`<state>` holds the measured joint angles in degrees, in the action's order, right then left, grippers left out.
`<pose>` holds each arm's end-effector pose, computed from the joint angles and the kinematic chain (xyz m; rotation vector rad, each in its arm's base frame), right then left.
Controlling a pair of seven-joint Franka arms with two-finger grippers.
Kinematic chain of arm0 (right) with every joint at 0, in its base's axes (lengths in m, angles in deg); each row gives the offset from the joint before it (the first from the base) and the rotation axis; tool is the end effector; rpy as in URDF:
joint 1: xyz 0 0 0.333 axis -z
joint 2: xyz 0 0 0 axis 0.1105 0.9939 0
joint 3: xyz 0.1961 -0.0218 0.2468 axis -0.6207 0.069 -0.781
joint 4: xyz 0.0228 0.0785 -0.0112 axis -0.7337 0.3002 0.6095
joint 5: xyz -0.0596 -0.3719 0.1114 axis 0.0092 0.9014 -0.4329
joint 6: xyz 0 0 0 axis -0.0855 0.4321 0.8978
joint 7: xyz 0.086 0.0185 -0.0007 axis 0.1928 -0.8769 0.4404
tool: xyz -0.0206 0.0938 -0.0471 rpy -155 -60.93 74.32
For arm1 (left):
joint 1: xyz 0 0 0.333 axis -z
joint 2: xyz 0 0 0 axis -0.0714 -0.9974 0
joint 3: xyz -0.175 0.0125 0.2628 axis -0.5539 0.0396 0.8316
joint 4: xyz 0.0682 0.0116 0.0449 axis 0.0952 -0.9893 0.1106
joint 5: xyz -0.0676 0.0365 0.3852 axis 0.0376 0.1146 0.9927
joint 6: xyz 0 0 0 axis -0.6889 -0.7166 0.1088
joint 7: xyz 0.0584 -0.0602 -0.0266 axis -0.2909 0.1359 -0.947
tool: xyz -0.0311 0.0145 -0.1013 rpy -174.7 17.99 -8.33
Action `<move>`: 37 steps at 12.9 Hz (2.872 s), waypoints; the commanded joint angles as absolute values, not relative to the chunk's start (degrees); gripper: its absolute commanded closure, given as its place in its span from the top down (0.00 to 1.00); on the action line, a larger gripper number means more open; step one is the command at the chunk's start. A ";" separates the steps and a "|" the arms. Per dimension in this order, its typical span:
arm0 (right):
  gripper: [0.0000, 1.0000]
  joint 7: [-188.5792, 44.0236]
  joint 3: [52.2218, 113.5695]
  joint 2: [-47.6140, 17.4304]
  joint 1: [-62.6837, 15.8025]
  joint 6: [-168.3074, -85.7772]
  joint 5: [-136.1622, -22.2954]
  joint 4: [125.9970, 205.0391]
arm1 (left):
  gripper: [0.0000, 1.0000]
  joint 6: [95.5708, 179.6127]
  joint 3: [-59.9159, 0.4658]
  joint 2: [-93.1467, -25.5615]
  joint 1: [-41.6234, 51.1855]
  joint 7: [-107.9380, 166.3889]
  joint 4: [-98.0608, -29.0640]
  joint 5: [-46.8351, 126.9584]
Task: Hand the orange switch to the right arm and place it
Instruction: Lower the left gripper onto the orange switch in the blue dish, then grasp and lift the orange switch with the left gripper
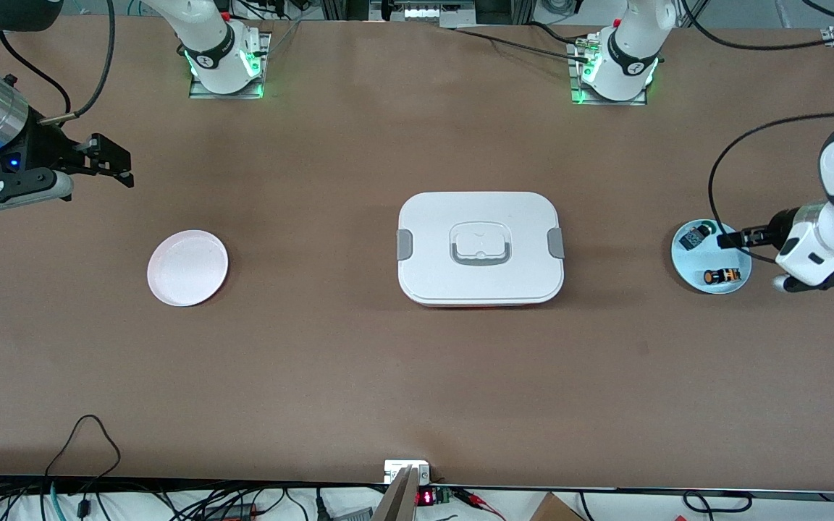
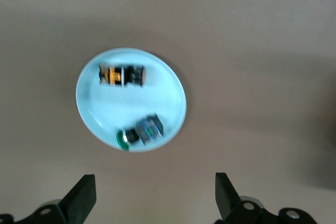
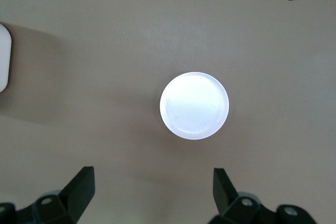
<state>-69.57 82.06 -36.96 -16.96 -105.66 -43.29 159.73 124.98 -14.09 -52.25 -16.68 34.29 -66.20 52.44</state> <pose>0.5645 0.0618 0.5896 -3.1043 -0.3723 0.0181 0.5949 0.1113 0.3541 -3.0787 -0.2713 0.4481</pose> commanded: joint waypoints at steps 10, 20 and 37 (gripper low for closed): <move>1.00 -69.75 82.02 -37.15 -16.80 -105.11 -43.35 159.22 | 0.97 137.73 -14.65 -63.88 -23.17 41.56 -67.46 53.10; 1.00 -69.75 82.02 -37.06 -16.80 -105.11 -43.35 159.22 | 1.00 152.97 -14.65 -64.76 -23.69 42.53 -73.80 53.45; 1.00 -69.75 82.02 -37.06 -16.80 -105.11 -43.35 159.22 | 0.25 134.75 -17.19 -61.25 -24.40 43.67 -68.38 53.10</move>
